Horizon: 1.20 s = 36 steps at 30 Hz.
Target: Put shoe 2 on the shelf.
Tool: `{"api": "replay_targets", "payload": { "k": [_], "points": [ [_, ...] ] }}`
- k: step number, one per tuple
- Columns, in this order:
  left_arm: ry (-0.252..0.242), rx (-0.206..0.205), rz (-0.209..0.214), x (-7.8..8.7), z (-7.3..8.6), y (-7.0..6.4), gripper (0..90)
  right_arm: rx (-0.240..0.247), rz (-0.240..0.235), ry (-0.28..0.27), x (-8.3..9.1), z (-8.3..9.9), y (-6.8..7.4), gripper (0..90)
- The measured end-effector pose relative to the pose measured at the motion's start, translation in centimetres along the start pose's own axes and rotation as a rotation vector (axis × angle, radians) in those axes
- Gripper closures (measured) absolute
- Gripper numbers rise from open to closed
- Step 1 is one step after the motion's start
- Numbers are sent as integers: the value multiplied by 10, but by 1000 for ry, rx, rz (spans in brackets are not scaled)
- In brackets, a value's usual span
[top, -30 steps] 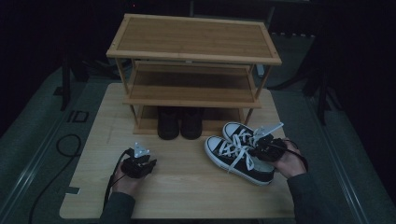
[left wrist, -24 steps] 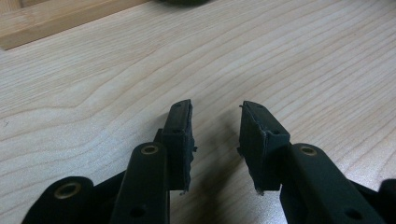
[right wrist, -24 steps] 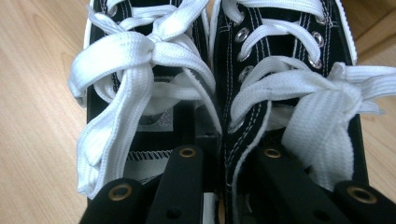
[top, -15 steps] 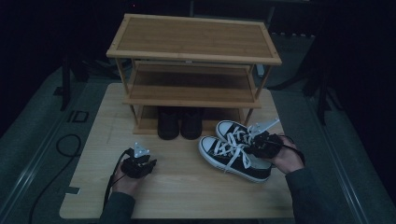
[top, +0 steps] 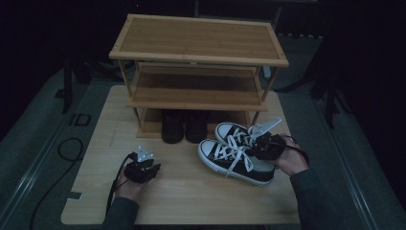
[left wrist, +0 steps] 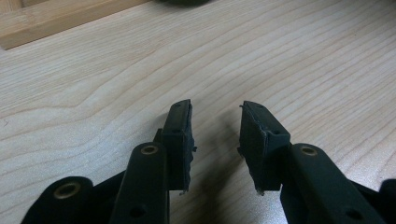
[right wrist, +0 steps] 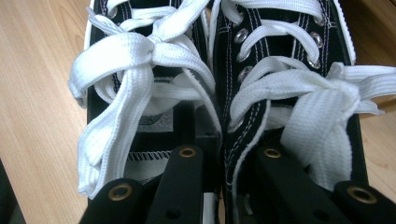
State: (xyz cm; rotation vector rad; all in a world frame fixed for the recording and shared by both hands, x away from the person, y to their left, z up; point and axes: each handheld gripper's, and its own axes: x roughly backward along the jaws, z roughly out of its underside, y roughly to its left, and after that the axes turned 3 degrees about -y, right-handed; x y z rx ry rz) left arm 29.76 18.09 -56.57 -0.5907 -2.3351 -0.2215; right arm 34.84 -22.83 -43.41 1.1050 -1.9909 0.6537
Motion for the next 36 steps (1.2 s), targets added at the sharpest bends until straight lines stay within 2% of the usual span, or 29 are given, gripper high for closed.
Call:
{"api": "replay_targets", "payload": {
  "k": [36],
  "points": [
    [0,0,0,1,1,-1,642,105,-64,-24,11,-47,20,857]
  ]
}}
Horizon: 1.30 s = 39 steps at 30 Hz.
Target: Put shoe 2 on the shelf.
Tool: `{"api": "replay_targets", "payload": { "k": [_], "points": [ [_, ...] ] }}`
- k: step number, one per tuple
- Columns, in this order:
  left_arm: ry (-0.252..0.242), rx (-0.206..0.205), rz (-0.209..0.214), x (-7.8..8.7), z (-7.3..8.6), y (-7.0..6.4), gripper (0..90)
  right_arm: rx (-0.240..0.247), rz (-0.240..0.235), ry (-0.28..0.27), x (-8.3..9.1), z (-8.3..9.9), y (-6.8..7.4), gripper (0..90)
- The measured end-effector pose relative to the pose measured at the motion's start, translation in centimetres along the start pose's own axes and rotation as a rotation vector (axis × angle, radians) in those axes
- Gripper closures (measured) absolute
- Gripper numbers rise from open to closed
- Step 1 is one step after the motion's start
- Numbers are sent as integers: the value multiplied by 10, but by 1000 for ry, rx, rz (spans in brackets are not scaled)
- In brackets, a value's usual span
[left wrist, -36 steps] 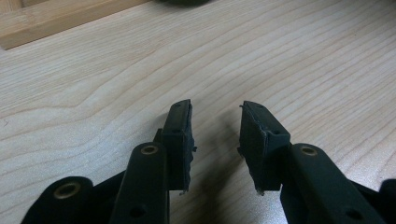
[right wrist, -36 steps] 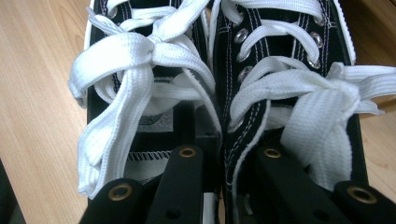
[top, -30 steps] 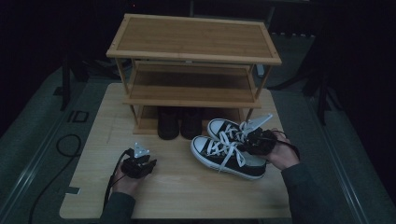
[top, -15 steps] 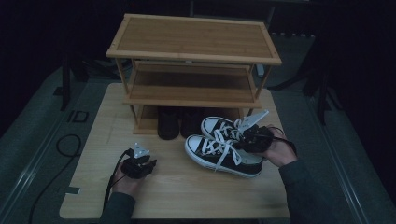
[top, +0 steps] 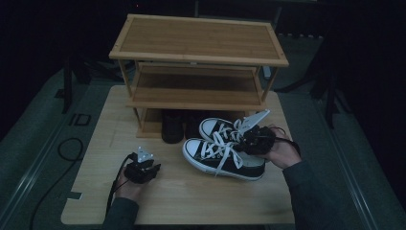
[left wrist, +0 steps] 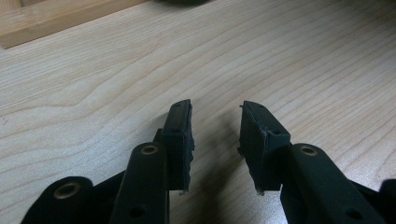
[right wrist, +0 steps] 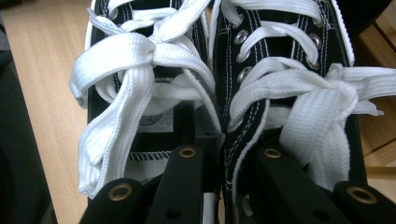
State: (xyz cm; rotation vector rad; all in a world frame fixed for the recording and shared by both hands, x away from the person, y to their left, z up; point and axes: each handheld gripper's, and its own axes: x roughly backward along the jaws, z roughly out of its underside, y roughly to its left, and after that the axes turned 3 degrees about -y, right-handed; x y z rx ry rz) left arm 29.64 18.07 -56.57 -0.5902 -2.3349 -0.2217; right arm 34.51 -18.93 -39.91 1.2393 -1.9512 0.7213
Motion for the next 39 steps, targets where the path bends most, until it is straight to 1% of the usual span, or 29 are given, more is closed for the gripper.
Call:
{"api": "replay_targets", "payload": {
  "k": [5,16,24,29,36,39],
  "points": [
    [1,0,0,0,0,0,642,12,-19,-7,0,-6,2,858],
    [1,0,0,0,0,0,642,38,-34,-12,0,-18,6,858],
    [-2,1,2,0,0,0,642,57,-46,-17,3,-28,7,857],
    [-2,1,2,0,0,0,642,64,-49,-30,5,-35,7,858],
    [-3,3,4,0,0,0,642,71,-52,-34,7,-41,5,858],
    [-3,3,4,0,0,0,642,85,-61,-38,10,-45,4,857]
  ]
}}
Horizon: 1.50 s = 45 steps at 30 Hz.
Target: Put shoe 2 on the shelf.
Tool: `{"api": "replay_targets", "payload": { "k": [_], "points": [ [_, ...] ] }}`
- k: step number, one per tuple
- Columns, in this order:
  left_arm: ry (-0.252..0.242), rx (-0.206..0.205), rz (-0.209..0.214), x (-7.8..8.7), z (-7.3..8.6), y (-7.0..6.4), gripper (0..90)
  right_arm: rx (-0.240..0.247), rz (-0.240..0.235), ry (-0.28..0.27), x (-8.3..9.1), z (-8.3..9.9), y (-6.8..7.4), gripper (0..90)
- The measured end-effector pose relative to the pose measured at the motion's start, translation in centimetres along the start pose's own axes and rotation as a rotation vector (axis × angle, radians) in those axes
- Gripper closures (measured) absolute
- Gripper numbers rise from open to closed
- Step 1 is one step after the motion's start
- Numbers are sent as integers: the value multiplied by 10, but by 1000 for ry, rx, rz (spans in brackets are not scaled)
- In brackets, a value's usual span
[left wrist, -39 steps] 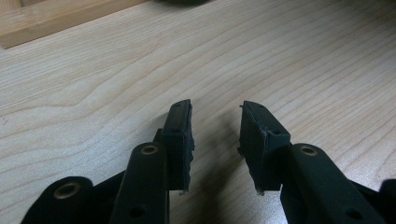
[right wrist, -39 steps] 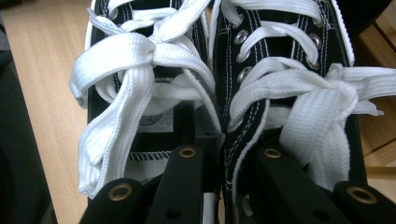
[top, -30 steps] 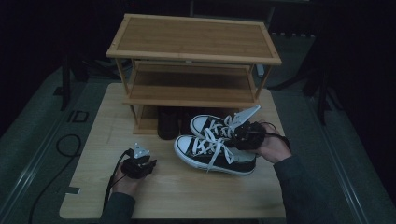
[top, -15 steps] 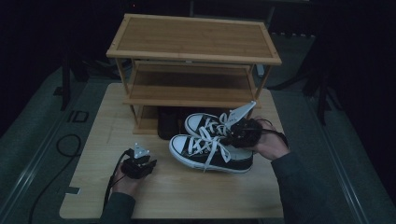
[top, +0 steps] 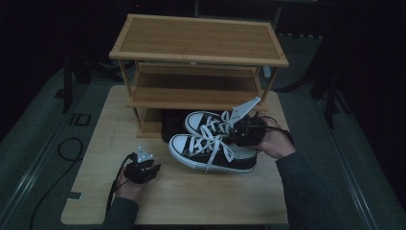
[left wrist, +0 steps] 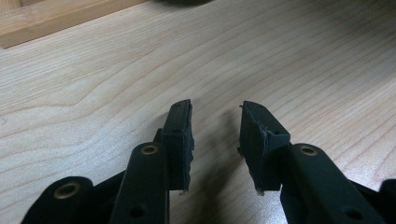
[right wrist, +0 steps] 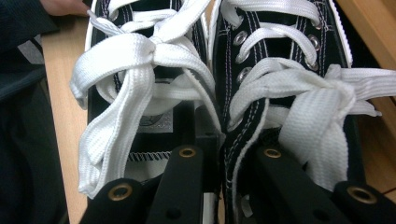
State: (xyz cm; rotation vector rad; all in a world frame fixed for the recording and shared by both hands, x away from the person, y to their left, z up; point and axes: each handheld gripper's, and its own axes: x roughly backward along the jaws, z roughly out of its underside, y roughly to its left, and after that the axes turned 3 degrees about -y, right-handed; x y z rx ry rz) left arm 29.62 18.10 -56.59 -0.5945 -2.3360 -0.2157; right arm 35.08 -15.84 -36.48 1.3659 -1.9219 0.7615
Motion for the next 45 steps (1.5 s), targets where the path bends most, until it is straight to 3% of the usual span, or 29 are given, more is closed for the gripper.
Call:
{"api": "replay_targets", "payload": {
  "k": [5,23,40,45],
  "points": [
    [-1,0,3,0,0,1,642,21,5,-2,3,-5,-1,858],
    [0,1,3,0,0,1,642,0,11,-74,28,-31,-19,857],
    [1,-4,4,0,0,1,642,-172,142,-104,18,-49,-49,857],
    [1,-2,5,1,0,1,642,-216,203,-96,13,-57,-54,857]
  ]
}}
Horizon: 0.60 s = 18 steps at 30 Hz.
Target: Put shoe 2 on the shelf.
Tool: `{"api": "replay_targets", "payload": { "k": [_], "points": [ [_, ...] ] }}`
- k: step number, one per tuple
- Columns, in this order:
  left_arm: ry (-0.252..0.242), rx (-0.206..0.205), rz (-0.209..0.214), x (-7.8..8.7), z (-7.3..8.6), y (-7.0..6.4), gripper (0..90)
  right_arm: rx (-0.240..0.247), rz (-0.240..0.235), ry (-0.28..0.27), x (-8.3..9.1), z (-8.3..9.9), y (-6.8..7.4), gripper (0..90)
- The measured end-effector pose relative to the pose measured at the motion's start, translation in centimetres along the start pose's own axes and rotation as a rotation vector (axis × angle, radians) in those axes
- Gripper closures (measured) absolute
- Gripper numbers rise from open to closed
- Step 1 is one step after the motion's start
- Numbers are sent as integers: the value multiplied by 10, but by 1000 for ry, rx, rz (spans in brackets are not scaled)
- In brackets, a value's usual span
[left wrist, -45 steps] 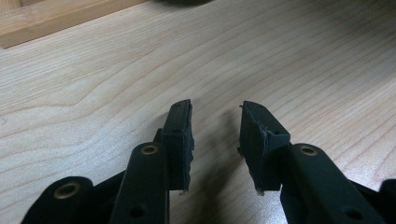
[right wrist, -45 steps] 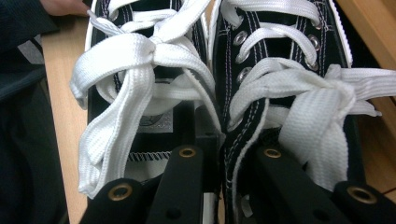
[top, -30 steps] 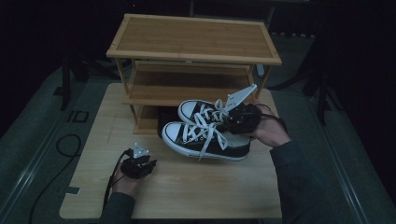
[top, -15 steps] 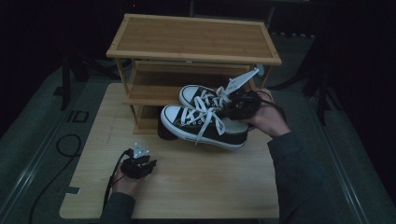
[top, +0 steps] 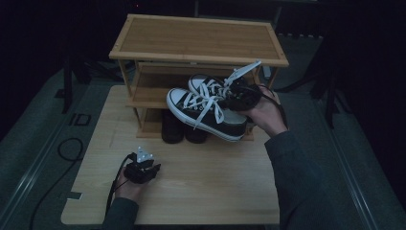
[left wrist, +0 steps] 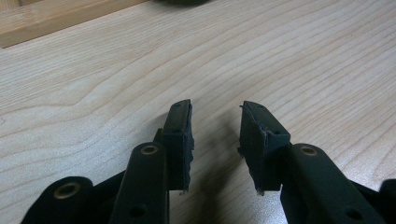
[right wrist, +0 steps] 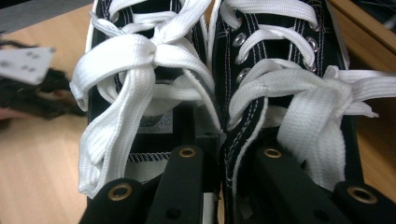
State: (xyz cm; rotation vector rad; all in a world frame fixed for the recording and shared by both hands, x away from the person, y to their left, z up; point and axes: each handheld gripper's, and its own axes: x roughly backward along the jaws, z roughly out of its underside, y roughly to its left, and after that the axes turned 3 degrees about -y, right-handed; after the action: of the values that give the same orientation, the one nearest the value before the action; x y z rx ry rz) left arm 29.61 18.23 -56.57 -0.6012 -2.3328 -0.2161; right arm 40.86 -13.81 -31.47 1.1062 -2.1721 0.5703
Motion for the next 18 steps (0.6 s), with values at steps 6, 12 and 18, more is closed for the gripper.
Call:
{"api": "replay_targets", "payload": {
  "k": [6,12,18],
  "points": [
    [0,1,5,0,0,1,642,-46,59,11,-10,-6,-3,857],
    [0,3,7,0,0,1,642,-94,112,11,-18,-12,-4,856],
    [0,5,9,0,0,1,643,-147,161,-12,-24,-17,-6,857]
  ]
}}
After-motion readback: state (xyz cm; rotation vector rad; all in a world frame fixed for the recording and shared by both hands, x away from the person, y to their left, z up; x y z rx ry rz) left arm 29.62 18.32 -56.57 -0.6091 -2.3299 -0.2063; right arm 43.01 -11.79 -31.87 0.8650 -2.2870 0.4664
